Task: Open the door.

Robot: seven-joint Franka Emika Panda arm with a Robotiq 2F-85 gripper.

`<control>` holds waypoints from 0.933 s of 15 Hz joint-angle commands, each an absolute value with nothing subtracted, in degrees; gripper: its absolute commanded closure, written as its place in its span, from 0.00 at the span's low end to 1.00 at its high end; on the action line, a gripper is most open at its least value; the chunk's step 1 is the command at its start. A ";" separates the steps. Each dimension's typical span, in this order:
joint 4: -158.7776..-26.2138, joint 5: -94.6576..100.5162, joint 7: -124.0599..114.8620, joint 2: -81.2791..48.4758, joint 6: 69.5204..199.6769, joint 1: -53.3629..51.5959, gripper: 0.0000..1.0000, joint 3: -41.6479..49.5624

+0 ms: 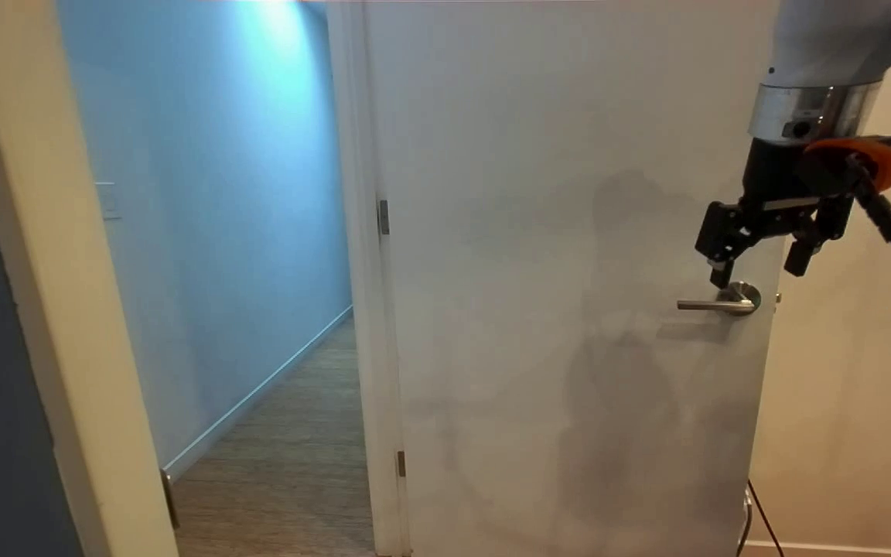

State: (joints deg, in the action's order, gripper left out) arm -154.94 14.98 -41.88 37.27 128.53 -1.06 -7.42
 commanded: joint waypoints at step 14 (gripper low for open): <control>-146.29 8.65 -3.60 48.63 103.73 -4.29 0.00 -4.55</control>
